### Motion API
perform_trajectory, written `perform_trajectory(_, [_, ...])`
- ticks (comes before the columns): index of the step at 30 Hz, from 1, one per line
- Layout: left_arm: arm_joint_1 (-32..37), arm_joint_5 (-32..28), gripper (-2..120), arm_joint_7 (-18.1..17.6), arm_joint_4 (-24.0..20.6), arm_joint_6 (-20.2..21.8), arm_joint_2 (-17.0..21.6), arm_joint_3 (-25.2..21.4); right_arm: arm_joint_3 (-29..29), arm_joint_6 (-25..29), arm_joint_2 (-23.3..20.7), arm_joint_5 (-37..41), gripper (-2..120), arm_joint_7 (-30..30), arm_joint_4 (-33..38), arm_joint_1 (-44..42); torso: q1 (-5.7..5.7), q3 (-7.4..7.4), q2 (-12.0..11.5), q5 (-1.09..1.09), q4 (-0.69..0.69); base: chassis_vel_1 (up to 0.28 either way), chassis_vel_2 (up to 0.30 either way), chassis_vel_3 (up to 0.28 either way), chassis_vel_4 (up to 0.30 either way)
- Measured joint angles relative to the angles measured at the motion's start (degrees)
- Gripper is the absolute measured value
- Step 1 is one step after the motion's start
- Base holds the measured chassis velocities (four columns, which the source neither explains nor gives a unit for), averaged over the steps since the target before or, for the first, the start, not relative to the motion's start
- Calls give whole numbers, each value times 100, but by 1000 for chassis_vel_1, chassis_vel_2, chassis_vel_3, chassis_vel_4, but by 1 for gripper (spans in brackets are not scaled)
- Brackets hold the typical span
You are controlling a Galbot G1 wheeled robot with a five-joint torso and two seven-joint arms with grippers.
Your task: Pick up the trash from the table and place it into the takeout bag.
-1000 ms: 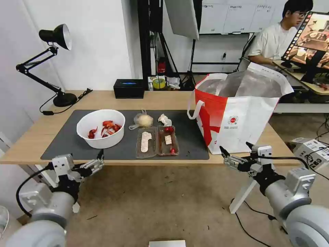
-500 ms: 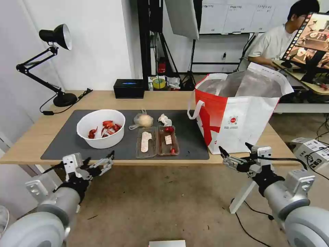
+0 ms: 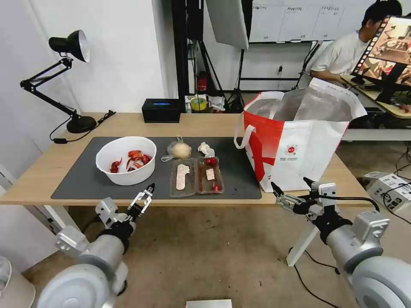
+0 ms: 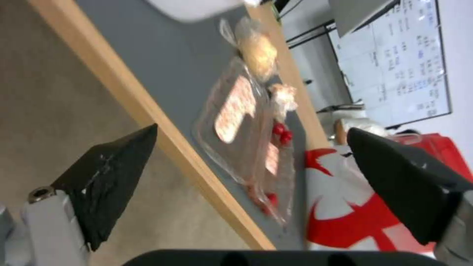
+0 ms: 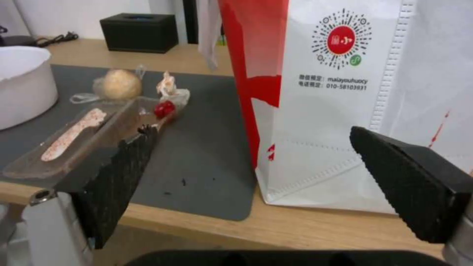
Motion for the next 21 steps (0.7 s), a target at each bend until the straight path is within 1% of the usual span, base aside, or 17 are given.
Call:
perform_trajectory(1, [10, 36, 100, 29, -5, -47, -44, 86, -6, 2, 0, -3, 100, 0, -2, 0, 0, 0, 0, 0, -1, 0, 0, 0, 0])
perform_trajectory(2, [20, 135, 100, 122, -17, -114, -159, 318, -21, 4, 6, -10, 100, -2, -8, 0, -1, 0, 0, 0, -1, 0, 0, 0, 0])
perform_trajectory(3, [14, 204, 100, 180, -9, -140, -219, 430, -29, 4, 13, -13, 100, -3, -11, -2, -1, 0, 0, 0, -1, 0, 0, 0, 0])
perform_trajectory(4, [14, 204, 100, 180, -9, -140, -219, 430, -29, 4, 13, -13, 100, -3, -11, -2, -1, 0, 0, 0, -1, 0, 0, 0, 0])
perform_trajectory(6, [-65, 431, 100, 344, 141, -219, -420, 719, -51, 8, 25, -53, 100, -6, -13, -32, -1, 0, 0, -1, -1, 0, 0, 0, 0])
perform_trajectory(7, [-65, 431, 100, 344, 141, -219, -420, 719, -51, 8, 25, -53, 100, -6, -13, -32, -1, 0, 0, -1, -1, 0, 0, 0, 0])
perform_trajectory(9, [-187, 520, 100, 396, 316, -248, -533, 871, -70, 33, 48, -115, 100, -15, -12, -96, 0, 0, 0, -1, -2, 0, 0, 0, 0])
perform_trajectory(11, [-233, 554, 100, 406, 396, -253, -545, 933, -73, 40, 60, -130, 100, -16, -13, -112, 0, 0, 0, -1, -2, 0, 0, 0, 0])
perform_trajectory(14, [-354, 715, 100, 476, 693, -275, -454, 1245, -72, 53, 86, -161, 100, -17, -13, -156, 0, 0, 0, -1, -2, 0, 0, 0, 0])
perform_trajectory(19, [-541, 725, 100, 511, 892, -326, -376, 1373, -42, 76, 92, -186, 100, -17, -9, -225, 0, 0, 0, -1, -2, 0, 0, 0, 0])
perform_trajectory(21, [-778, 647, 100, 510, 1057, -361, -333, 1424, -24, 90, 117, -212, 100, -16, -8, -264, 0, 0, 0, -1, -2, 0, 0, 0, 0])
